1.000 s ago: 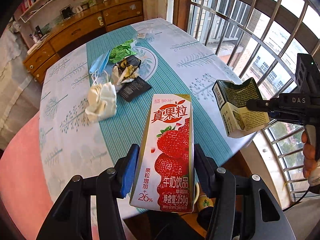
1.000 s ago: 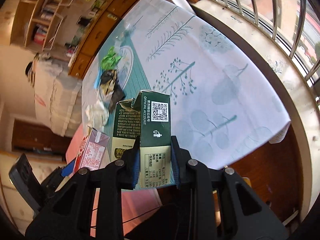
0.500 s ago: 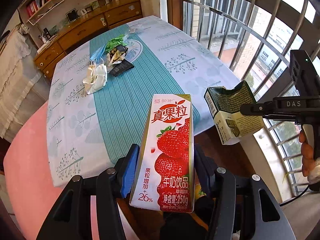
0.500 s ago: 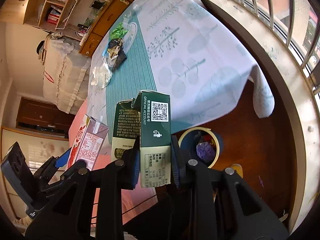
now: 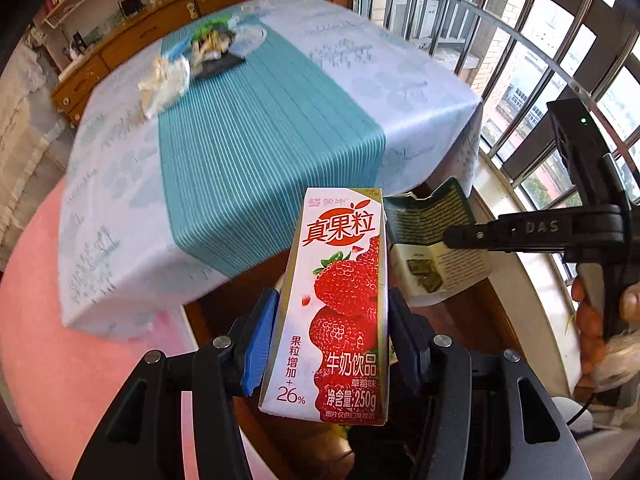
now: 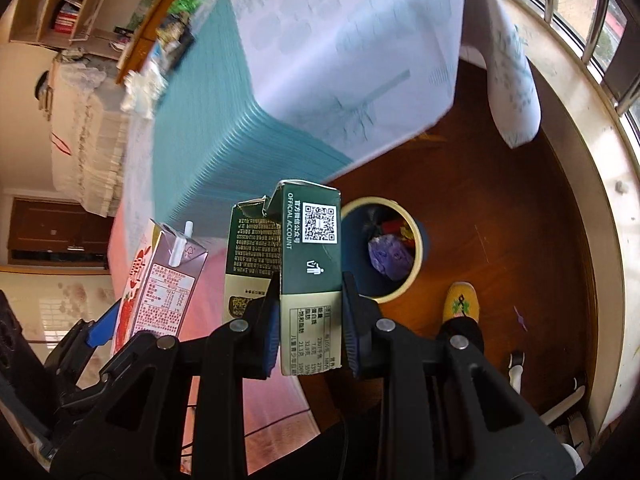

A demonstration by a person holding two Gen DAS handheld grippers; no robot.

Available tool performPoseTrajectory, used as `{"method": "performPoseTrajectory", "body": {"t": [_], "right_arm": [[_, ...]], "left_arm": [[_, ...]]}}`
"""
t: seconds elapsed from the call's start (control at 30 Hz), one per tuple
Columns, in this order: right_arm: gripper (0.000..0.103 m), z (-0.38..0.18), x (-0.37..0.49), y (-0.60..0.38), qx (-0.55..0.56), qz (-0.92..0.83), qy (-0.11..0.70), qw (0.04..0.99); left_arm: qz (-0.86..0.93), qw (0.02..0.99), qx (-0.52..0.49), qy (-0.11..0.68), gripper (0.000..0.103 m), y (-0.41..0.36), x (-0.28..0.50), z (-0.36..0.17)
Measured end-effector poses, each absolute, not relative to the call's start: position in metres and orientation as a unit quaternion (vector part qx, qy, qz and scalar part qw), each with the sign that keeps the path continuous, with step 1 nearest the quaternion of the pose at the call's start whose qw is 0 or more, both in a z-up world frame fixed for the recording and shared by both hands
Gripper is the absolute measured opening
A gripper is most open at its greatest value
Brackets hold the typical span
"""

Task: Collect trash
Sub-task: 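Carry both cartons down over the bin and open both grippers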

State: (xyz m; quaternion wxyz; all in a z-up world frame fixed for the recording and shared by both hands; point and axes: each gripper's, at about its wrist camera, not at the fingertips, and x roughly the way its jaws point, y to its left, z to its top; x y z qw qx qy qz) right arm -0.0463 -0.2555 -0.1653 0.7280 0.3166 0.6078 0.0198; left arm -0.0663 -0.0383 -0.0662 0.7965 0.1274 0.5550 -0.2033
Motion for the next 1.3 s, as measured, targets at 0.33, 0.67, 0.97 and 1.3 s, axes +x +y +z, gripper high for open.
{"method": "performPoseTrajectory", "body": {"t": [0.33, 0.67, 0.97, 1.3], "right_arm": [[0.023, -0.31, -0.078, -0.226, 0.309, -0.065, 0.647, 0.694], [0.023, -0.395, -0.045, -0.192, 0.266, -0.09, 0.658, 0.698], [0.058, -0.423, 0.003, -0.172, 0.256, -0.071, 0.652, 0.71], [0.058, -0.398, 0.0, -0.155, 0.226, -0.048, 0.666, 0.71]], "left_arm": [[-0.189, 0.759, 0.114, 0.613, 0.053, -0.019, -0.082, -0.23], [-0.162, 0.756, 0.09, 0.628, 0.054, -0.007, -0.049, -0.336], [-0.114, 0.767, 0.079, 0.627, 0.096, 0.014, -0.01, -0.376], [-0.087, 0.787, 0.054, 0.609, 0.096, 0.042, -0.004, -0.346]]}}
